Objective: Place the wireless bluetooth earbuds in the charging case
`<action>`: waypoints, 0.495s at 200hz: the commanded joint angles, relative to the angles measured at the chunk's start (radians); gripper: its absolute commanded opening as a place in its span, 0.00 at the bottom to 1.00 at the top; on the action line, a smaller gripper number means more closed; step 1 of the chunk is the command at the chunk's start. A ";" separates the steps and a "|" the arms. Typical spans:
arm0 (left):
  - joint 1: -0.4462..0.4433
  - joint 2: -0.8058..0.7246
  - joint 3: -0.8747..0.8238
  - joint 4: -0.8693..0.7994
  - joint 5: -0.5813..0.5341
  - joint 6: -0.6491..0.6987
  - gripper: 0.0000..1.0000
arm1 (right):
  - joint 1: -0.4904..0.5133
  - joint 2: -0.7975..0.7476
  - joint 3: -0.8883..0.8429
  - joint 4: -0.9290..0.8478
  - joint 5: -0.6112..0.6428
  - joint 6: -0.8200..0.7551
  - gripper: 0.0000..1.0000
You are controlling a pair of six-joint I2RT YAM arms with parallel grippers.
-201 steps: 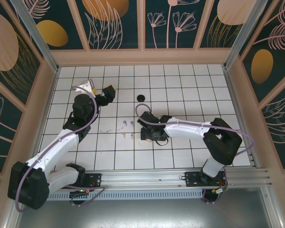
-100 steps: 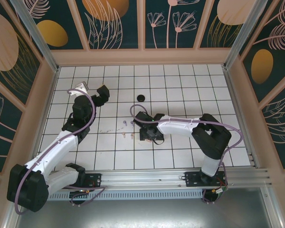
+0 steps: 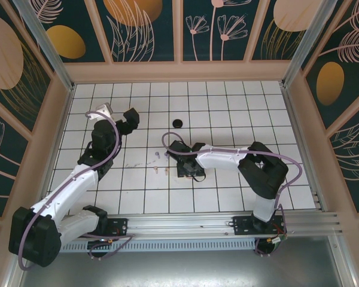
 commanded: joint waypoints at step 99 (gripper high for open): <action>0.006 0.055 -0.157 0.330 0.414 0.031 0.98 | -0.052 -0.232 -0.004 0.048 -0.043 0.028 0.41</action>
